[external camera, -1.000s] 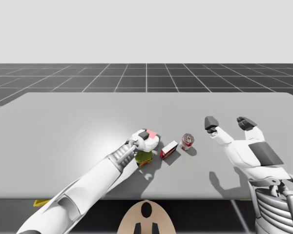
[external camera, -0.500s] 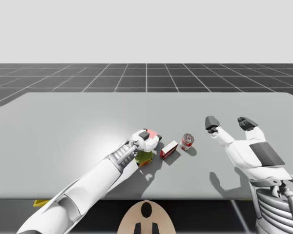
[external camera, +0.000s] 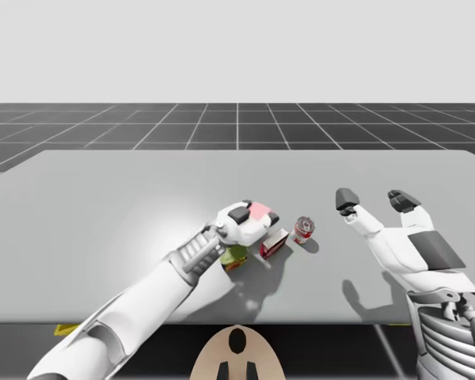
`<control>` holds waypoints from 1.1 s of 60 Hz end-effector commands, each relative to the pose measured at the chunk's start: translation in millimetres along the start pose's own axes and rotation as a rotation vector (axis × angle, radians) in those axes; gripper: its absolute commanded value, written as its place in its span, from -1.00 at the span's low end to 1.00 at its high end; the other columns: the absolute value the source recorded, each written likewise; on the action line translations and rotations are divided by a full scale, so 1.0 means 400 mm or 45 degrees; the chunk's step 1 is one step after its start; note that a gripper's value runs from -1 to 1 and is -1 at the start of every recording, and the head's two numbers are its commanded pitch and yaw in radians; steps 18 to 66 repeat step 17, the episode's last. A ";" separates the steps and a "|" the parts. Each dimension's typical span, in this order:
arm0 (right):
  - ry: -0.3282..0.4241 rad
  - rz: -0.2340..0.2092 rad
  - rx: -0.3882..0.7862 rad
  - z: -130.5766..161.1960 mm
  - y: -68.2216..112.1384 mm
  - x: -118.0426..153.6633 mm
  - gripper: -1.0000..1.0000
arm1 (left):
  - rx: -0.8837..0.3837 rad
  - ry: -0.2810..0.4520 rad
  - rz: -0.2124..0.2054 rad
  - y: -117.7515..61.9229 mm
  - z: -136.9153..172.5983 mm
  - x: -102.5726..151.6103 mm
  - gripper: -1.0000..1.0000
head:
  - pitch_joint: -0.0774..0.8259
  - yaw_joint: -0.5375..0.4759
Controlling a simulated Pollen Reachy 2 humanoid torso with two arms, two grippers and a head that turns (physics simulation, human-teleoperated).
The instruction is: Find the red cube and pick it up.
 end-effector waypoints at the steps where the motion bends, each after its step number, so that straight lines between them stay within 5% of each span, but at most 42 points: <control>1: -0.003 -0.006 0.001 -0.001 -0.004 0.002 -1.00 | 0.312 0.276 -0.017 -0.057 0.064 0.124 1.00 | -0.22 0.06; 6: -0.011 -0.022 0.004 0.001 -0.011 0.004 -1.00 | 0.317 0.201 -0.040 -0.062 0.101 0.163 1.00 | -0.23 0.07; 10: -0.024 -0.031 0.019 0.000 -0.019 0.008 -1.00 | 0.379 0.083 -0.112 -0.057 0.142 0.204 1.00 | -0.25 0.07; 17: -0.037 -0.050 0.015 -0.001 -0.028 0.012 -1.00 | 0.393 -0.068 -0.104 -0.044 0.224 0.278 1.00 | -0.26 0.07; 66: -0.037 -0.050 0.015 -0.001 -0.028 0.012 -1.00 | 0.393 -0.068 -0.104 -0.044 0.224 0.278 1.00 | -0.26 0.07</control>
